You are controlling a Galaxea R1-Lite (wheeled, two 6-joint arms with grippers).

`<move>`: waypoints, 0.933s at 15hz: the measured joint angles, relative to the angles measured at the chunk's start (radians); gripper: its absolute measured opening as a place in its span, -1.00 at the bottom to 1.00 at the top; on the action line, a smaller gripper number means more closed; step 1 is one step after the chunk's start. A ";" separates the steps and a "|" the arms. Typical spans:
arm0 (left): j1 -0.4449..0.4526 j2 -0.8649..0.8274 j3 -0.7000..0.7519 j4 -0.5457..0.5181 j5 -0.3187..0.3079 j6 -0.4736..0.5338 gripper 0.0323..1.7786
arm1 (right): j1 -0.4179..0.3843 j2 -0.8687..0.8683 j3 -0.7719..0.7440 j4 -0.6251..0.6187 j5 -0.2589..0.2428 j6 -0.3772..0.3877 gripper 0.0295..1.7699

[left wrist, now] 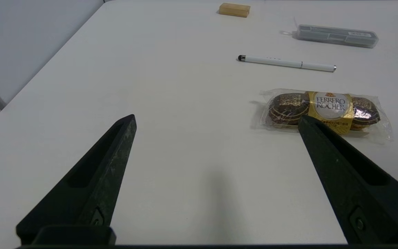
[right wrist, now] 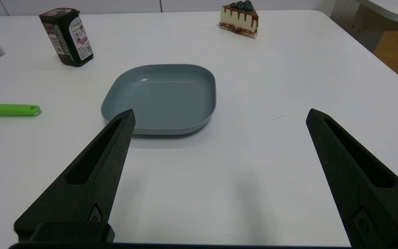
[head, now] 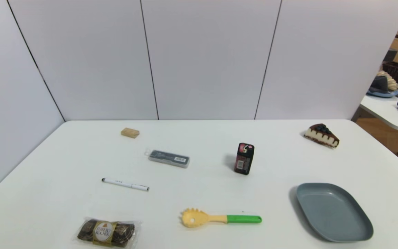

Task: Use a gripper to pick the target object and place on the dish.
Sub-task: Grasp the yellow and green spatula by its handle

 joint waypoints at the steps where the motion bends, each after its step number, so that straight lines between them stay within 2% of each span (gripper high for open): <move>1: 0.000 0.000 0.000 0.000 0.000 0.000 0.90 | 0.000 0.000 0.000 0.000 0.000 0.000 0.93; 5: 0.000 0.000 0.000 0.000 0.000 0.000 0.90 | 0.000 0.000 0.000 0.007 0.009 -0.022 0.93; 9: 0.000 0.000 0.000 0.000 0.000 0.000 0.90 | 0.000 0.048 -0.004 0.009 0.038 -0.130 0.93; 14: 0.000 0.000 0.000 0.000 0.000 0.001 0.90 | -0.004 0.125 -0.003 -0.003 0.041 -0.139 0.93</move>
